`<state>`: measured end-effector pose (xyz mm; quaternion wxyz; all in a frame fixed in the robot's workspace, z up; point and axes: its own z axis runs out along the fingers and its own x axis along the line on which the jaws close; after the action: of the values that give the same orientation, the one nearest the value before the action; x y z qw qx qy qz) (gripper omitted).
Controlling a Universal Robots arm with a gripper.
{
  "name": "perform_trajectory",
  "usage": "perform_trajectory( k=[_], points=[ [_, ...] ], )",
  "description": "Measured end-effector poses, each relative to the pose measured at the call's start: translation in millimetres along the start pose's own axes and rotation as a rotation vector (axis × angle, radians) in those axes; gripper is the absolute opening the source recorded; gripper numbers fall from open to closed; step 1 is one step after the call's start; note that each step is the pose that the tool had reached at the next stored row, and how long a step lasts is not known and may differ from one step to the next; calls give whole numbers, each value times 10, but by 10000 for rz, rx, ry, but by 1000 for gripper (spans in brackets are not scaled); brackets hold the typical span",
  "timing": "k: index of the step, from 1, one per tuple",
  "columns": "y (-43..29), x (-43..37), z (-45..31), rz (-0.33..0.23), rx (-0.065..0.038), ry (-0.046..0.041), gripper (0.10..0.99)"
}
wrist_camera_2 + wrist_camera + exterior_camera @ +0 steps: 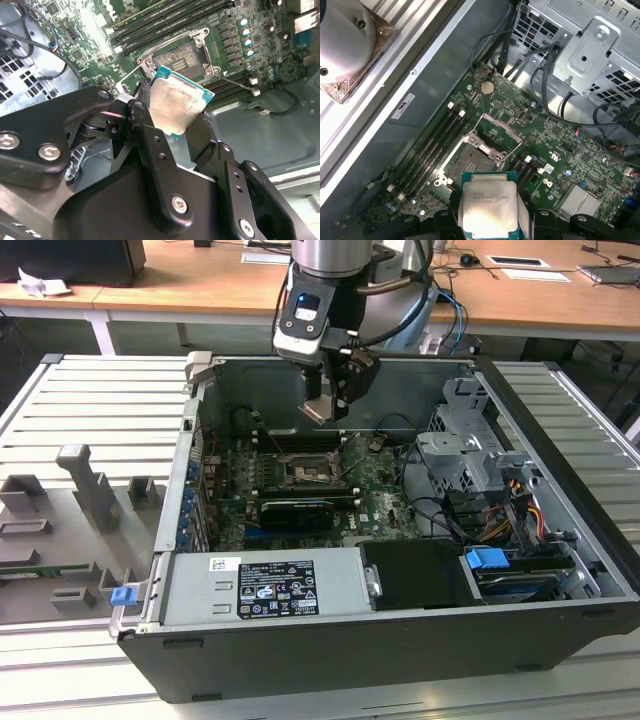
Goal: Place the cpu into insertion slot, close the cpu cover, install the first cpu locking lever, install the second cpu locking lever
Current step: 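Place the cpu into insertion slot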
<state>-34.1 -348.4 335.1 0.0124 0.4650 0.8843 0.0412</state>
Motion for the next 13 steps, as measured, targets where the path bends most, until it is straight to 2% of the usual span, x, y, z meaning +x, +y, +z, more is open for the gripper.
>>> perform_trajectory(
  k=[3,13],
  points=[
    [-2,0,20,223,-4,-20,525],
    [-6,-1,71,317,7,-46,525]
  ],
)
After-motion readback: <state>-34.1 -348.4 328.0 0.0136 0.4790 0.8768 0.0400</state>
